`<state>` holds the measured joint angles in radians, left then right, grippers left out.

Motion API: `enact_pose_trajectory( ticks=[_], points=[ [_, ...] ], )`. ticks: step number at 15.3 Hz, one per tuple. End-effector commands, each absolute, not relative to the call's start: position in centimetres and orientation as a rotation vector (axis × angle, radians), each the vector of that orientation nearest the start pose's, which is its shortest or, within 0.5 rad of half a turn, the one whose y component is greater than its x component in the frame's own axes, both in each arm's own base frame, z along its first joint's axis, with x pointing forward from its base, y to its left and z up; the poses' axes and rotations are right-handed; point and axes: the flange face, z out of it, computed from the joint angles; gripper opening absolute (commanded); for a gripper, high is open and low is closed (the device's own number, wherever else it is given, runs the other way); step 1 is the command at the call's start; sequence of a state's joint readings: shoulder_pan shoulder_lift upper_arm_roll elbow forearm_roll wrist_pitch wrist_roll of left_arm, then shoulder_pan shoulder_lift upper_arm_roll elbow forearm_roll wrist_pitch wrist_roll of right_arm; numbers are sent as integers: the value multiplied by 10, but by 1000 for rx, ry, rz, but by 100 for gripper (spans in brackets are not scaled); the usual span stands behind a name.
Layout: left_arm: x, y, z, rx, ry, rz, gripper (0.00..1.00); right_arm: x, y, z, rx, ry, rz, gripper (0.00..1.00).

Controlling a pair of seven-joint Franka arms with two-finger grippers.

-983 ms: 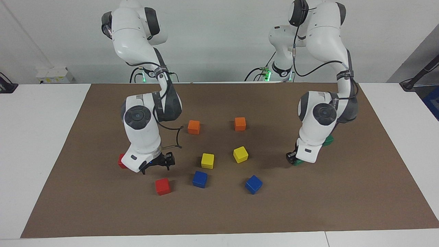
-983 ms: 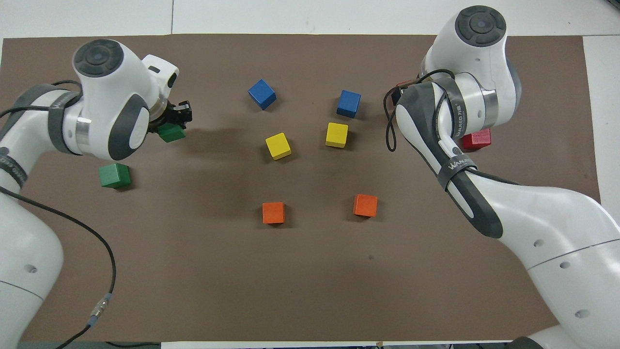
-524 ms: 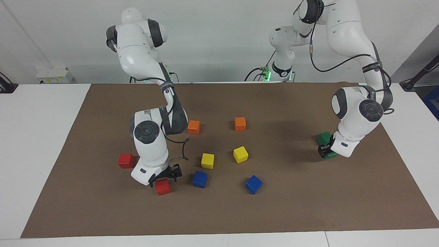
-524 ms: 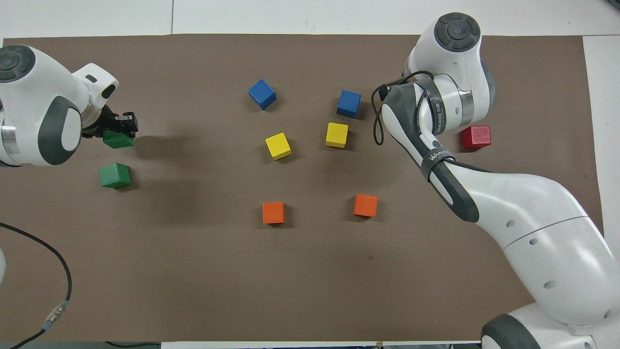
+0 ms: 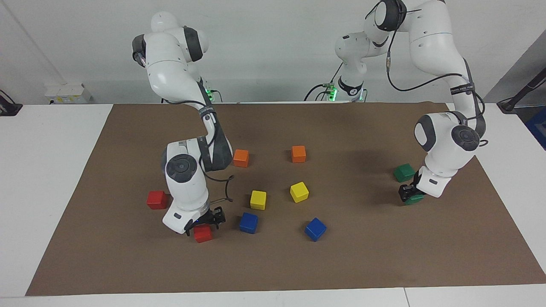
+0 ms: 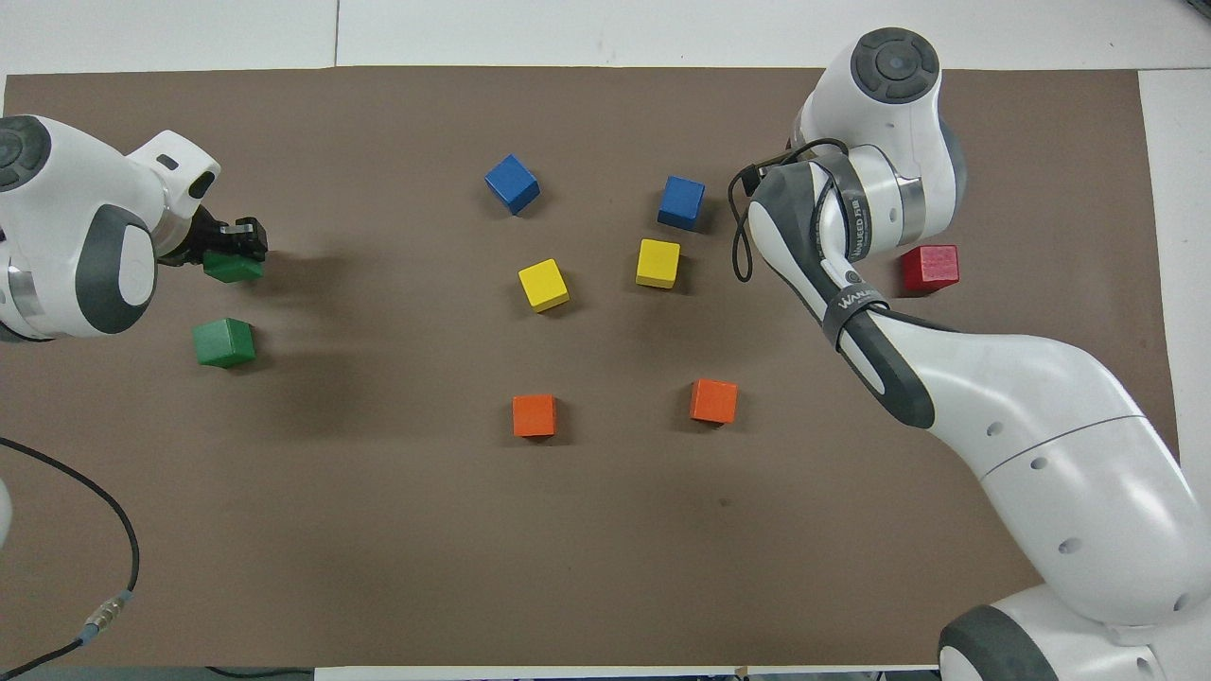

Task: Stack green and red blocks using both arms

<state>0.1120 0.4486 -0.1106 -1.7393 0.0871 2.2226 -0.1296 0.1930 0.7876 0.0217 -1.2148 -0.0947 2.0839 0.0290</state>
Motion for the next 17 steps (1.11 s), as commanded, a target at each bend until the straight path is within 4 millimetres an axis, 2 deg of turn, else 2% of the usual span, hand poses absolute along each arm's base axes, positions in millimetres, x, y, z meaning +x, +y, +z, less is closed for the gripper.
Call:
enact_pose_trajectory(
  ticks=[1, 3, 4, 6, 10, 12, 13, 14, 17],
  points=[
    [662, 13, 323, -3134, -135, -88, 0, 749, 152, 309, -3137, -276, -157, 93],
    [663, 13, 321, -3135, -135, -86, 0, 747, 153, 303, -3136, -273, -164, 88],
    [662, 13, 321, -3133, -134, -67, 0, 747, 153, 301, -3139, -278, -172, 82],
    [657, 11, 326, -3127, -128, 31, 0, 747, 153, 301, -3142, -282, -176, 78],
    [630, 23, 379, -3109, -112, 123, 0, 747, 152, 301, -3146, -284, -182, 67],
    [618, 35, 387, -3111, -24, 164, 0, 748, 152, 301, -3148, -287, -185, 62],
    [609, 49, 384, -3112, -3, 185, 0, 747, 152, 301, -3148, -287, -183, 55],
    [600, 60, 378, -3114, 12, 196, 0, 748, 152, 301, -3148, -287, -185, 41],
    [591, 62, 363, -3118, 3, 129, 0, 747, 152, 301, -3148, -287, -183, 0]
  ],
)
